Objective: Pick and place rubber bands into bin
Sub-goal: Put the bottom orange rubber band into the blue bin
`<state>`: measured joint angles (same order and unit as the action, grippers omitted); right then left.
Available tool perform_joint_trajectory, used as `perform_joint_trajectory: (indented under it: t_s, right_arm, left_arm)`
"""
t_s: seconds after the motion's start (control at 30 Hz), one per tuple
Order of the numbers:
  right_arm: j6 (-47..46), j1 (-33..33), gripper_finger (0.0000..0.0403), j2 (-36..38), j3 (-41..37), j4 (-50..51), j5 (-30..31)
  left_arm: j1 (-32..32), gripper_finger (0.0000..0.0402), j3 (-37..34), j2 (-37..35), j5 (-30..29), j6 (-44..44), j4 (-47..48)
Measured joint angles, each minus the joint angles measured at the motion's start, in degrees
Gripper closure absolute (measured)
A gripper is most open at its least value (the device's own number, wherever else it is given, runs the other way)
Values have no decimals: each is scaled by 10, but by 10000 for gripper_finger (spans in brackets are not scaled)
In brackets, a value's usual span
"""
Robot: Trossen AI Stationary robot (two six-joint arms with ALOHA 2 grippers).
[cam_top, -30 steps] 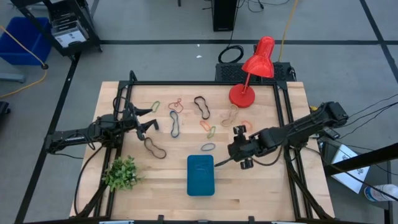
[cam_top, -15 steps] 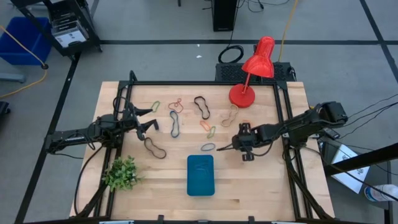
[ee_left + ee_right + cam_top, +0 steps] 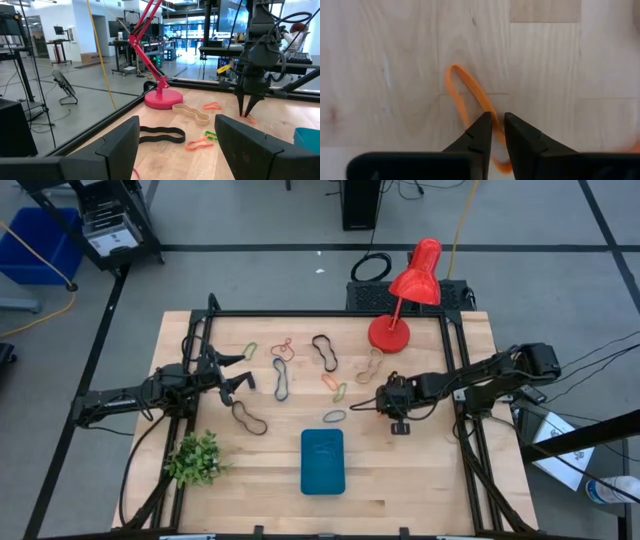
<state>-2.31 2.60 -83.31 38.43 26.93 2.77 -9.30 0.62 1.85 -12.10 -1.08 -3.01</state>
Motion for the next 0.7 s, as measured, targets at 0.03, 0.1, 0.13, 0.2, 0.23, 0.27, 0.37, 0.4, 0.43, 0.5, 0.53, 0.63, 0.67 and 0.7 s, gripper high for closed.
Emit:
perform_joint_trajectory:
  t_s: [0.03,0.1,0.13,0.2,0.23,0.27,0.37,0.4,0.43,0.5,0.53,0.63,0.67,0.7]
  right_arm:
    - [0,0,362,0,-2,0,-5]
    - [-2,0,373,0,-3,1,-8]
    - [-5,0,379,0,-3,1,-10]
    - [-12,0,391,-1,-4,1,-11]
    - [-14,0,396,-1,-4,1,-12]
    - [-15,0,399,-1,-4,1,-12]
    - [-15,1,400,-1,-4,1,-13]
    - [-15,1,400,-1,-4,1,-13]
    - [-15,1,401,-1,-4,1,-13]
    - [-16,1,401,-1,-5,0,-11]
    - [-20,1,402,-1,-5,0,-10]
    - [-39,1,402,10,-5,-3,0]
    - [-44,1,402,17,-6,-3,1]
    - [-46,1,402,25,-6,-3,0]
  left_arm:
    - [0,135,0,0,0,0,0]
    - [0,135,0,0,0,0,0]
    - [0,135,0,0,0,0,0]
    - [0,135,0,0,0,0,0]
    - [0,135,0,0,0,0,0]
    - [0,135,0,0,0,0,0]
    - [0,135,0,0,0,0,0]
    - [0,135,0,0,0,0,0]
    - [0,135,0,0,0,0,0]
    - [0,135,0,0,0,0,0]
    - [0,135,0,0,0,0,0]
    - [0,135,0,0,0,0,0]
    - [0,135,0,0,0,0,0]
    - [0,135,0,0,0,-1,0]
